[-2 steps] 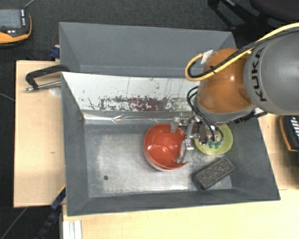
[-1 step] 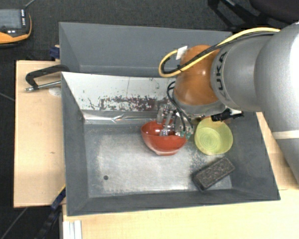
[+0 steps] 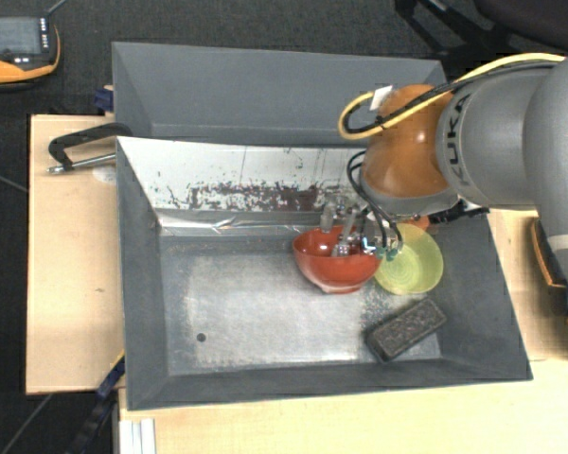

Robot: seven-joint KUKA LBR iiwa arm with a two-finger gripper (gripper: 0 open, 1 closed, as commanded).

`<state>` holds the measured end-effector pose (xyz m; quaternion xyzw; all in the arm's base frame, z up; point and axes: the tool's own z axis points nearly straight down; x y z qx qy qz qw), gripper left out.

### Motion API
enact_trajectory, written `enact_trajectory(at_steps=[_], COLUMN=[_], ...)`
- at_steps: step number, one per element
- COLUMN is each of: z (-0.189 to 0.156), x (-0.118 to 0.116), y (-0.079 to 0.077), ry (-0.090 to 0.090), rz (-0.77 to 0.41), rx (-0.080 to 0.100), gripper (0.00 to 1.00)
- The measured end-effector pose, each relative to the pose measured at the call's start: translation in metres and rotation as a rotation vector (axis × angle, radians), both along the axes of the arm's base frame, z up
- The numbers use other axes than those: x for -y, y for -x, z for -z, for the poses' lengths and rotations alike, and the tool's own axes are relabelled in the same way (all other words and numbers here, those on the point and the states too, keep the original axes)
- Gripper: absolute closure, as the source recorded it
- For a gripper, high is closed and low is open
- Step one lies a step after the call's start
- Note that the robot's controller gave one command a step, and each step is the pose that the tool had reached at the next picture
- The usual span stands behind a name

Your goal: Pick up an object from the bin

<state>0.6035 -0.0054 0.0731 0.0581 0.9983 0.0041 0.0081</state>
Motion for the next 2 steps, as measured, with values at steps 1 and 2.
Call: enact_trajectory(at_steps=[1, 2], z=[0.0002, 0.0017], x=[0.0857, 0.0826], y=[0.0146, 0.0154], ry=[0.011, 0.007], rz=[-0.421, -0.423], rx=[0.01, 0.008], gripper=[0.0, 1.0])
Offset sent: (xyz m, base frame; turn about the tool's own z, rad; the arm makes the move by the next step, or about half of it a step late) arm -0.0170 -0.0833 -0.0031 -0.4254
